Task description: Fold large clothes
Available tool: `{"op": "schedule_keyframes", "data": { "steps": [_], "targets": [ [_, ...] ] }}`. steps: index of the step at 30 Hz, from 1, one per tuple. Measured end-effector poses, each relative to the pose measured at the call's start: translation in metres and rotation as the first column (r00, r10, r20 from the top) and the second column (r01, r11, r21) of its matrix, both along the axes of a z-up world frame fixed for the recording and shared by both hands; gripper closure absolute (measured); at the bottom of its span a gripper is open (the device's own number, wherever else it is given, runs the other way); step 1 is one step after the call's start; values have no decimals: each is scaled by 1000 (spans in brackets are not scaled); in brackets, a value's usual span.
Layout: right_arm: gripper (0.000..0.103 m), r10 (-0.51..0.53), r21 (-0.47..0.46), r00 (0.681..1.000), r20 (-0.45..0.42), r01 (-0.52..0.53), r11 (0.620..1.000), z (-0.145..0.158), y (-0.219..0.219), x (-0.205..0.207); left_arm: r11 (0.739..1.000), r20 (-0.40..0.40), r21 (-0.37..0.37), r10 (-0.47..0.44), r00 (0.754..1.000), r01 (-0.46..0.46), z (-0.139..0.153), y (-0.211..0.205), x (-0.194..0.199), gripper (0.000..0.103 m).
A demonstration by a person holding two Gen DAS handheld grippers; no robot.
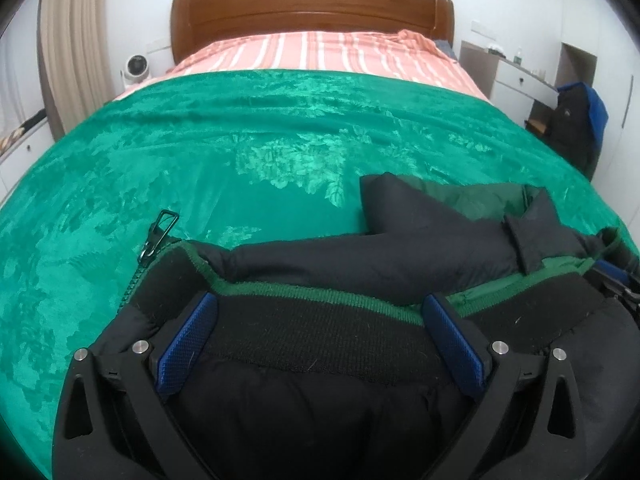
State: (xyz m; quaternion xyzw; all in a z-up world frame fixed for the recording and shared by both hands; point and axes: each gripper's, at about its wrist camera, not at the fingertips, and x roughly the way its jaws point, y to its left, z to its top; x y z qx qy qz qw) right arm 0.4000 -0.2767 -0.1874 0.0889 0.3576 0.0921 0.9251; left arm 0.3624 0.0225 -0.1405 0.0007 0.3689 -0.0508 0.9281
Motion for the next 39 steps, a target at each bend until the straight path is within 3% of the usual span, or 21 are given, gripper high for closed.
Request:
{"op": "schedule_keyframes", "data": {
  "steps": [24,39],
  "targets": [
    [2,9,72,1000,-4,-9,997,-11,-7,6,999,-33,-43,-14,999,13,-8,2,5,0],
    [2,7,68,1000,-1,-7,998,-10,-7,6,999,-51,-37,-14,999,12,-9,1,7,0]
  ]
}}
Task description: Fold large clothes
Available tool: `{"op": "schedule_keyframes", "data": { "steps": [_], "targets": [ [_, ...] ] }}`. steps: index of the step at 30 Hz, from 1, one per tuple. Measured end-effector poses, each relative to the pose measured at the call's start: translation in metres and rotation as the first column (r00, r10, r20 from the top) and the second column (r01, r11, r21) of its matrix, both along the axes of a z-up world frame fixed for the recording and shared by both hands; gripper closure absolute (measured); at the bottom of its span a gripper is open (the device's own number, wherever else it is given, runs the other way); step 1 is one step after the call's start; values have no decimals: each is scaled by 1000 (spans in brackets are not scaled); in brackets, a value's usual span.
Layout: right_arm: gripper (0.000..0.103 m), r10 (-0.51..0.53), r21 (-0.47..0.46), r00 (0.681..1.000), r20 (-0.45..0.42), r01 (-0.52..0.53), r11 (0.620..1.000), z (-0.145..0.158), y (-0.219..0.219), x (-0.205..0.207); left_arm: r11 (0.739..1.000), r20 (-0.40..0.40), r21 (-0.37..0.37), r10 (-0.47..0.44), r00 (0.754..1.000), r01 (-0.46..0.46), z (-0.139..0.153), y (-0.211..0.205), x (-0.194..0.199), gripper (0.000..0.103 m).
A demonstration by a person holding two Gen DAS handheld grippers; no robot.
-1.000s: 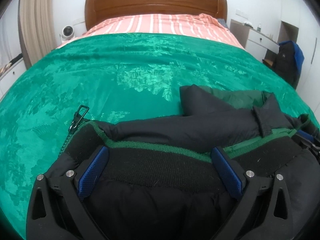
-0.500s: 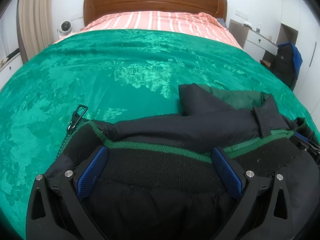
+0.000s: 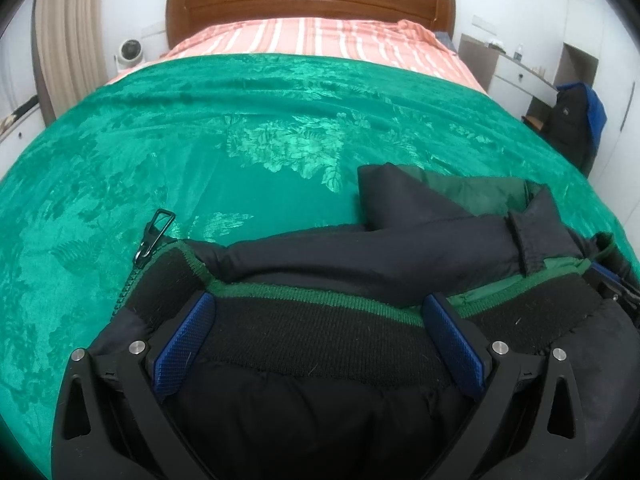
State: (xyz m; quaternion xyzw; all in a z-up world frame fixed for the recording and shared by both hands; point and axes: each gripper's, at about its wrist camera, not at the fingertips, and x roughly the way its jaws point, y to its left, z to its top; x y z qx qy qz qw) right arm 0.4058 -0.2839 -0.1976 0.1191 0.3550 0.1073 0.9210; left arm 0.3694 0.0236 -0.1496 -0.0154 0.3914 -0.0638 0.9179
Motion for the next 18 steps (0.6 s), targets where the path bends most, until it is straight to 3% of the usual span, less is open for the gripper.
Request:
{"op": "schedule_keyframes", "data": {
  "steps": [18],
  "targets": [
    [2,3,6,1000,-7,-3,1000,1,0,1,1000,-10,-3,-1,1000,1,0,0,2,0]
  ]
}}
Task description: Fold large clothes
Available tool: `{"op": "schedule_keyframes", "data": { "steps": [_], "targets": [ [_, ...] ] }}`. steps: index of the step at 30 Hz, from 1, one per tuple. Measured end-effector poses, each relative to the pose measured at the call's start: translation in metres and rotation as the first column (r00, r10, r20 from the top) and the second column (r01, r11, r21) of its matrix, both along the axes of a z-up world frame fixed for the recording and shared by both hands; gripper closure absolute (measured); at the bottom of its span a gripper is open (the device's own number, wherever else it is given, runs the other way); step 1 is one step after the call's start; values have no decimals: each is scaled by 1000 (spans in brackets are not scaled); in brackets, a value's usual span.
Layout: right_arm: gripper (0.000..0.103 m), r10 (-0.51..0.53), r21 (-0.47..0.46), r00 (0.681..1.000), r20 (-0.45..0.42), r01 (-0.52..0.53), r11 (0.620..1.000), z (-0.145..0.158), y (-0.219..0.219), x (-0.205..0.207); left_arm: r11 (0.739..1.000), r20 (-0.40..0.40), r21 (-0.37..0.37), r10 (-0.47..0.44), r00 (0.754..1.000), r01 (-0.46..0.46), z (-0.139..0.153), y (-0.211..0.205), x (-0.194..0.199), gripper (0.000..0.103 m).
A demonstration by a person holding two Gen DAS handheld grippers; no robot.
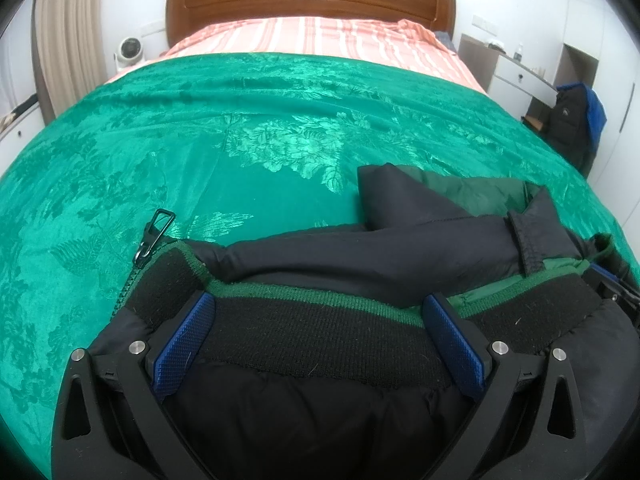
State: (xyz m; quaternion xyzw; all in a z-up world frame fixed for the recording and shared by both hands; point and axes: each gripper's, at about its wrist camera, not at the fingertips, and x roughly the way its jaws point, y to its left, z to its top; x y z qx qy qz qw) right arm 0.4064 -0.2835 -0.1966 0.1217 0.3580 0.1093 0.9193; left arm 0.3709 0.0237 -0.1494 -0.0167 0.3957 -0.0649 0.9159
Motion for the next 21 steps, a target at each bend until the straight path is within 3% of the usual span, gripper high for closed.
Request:
{"op": "schedule_keyframes", "data": {
  "steps": [2,3,4,7,9,10,12,13,14,15,17,21],
  "targets": [
    [1,4,-1,1000,-16,-4,1000,1,0,2,999,-72,31,-6,997,9,8,-3,7,2],
    [1,8,-2,999,-31,-8,1000,2,0,5,999,-100,39,-12,995,16,15,-3,8,7],
    [1,13,-2,999,-52,-13,1000,4,0,7,1000,-101,7,-28,994,29,34,-2,2,11],
    [2,25,18,996,-85,-24,1000,19,-2,8,991,-11,-86,-102,995,100,83,-7,-34,5],
    [2,16,126,1000,-18,-13,992,44,-13,-9,979,22,-96,-179,984,180,98,-24,-55,2],
    [2,3,185,1000,24,-8,983,59,-19,-20,967,26,-68,-243,970,244,99,-43,-69,2],
    [2,-3,283,995,104,-27,959,89,-30,-50,961,13,30,-276,961,275,84,-67,-78,1],
    [2,3,305,990,141,-46,951,103,-33,-69,963,-57,106,-241,969,246,56,-78,-73,1],
    [2,16,309,983,185,-74,948,118,-35,-97,966,-144,103,-221,965,236,29,-80,-65,1],
    [2,26,306,977,212,-92,948,126,-36,-117,971,-156,73,-215,964,228,9,-77,-62,0],
    [2,40,300,966,254,-118,947,133,-40,-172,969,-79,110,-214,973,222,-2,-78,-69,1],
    [2,-2,294,970,244,-72,953,114,-47,-257,968,-90,132,-200,976,211,7,-80,-81,4]
  ]
}}
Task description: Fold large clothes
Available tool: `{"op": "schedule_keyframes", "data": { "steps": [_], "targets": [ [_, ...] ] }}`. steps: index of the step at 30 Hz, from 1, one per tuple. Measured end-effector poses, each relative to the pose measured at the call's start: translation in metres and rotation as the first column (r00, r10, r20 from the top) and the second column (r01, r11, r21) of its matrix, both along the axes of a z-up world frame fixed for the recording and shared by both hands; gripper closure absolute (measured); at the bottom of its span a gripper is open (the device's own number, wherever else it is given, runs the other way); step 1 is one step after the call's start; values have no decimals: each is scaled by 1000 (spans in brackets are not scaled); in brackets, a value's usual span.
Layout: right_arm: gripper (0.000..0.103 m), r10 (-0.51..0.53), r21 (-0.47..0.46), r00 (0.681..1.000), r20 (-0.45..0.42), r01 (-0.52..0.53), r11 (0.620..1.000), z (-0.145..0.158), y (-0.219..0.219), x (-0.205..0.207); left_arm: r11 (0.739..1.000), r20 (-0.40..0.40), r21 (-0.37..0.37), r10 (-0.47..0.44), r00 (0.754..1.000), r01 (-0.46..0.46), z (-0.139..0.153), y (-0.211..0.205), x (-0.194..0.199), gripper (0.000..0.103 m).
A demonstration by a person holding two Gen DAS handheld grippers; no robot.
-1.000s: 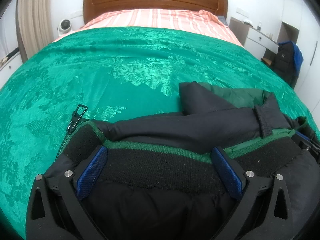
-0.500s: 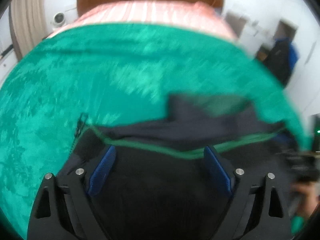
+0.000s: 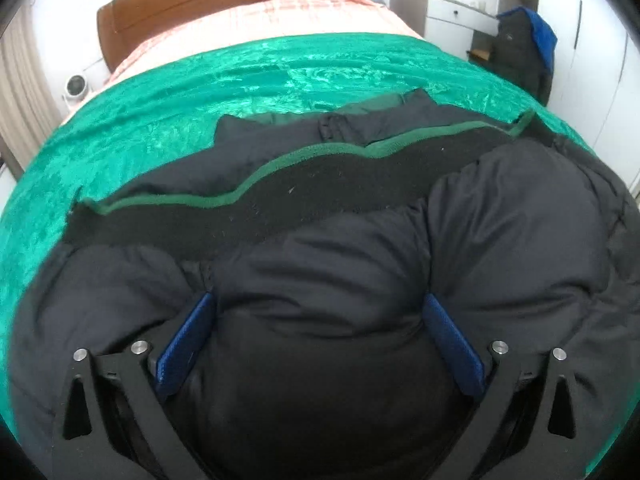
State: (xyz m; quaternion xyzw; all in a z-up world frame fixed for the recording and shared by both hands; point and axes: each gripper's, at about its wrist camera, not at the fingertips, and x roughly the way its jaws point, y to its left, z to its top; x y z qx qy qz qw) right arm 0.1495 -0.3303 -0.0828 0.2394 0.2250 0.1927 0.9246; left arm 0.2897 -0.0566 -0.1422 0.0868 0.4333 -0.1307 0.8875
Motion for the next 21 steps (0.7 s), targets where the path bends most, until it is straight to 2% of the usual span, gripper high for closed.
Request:
{"op": "schedule_keyframes", "data": {
  "steps": [3,4,6,7,8,11,13,14,17,19,21],
  "targets": [
    [2,-58,-2,998,-23,58,998,-24,-2,-58,1000,1,-21,-14,1000,14,21,6,-29,6],
    [2,-72,-13,997,-33,72,997,-31,0,-72,999,14,12,-37,999,37,20,2,-48,6],
    [2,-93,-38,995,-44,91,995,-46,8,-97,996,46,74,-44,998,40,11,-4,-62,6],
    [2,-89,-44,995,-52,87,995,-54,13,-104,996,49,81,-36,998,32,0,-5,-63,6],
    [2,-83,-47,995,-62,80,996,-59,13,-106,998,39,67,-23,999,20,-8,-4,-60,4],
    [2,-64,-77,991,-116,55,995,-73,23,-105,998,32,69,-5,999,3,-8,-9,-53,3],
    [2,-55,-96,993,-102,45,994,-72,27,-109,997,11,79,-8,1000,7,2,-11,-58,7],
    [2,-53,-109,995,-90,43,993,-70,30,-111,997,4,73,-12,1000,12,9,-10,-64,12],
    [2,-44,-141,998,-55,36,989,-70,34,-119,996,45,75,-41,998,38,20,-4,-99,11],
    [2,-41,-153,997,-65,31,988,-76,36,-114,992,24,105,-68,997,65,4,-7,-111,9],
    [2,-31,-154,995,-91,17,988,-83,37,-110,989,59,133,-71,996,63,-14,-12,-116,6]
  ]
}}
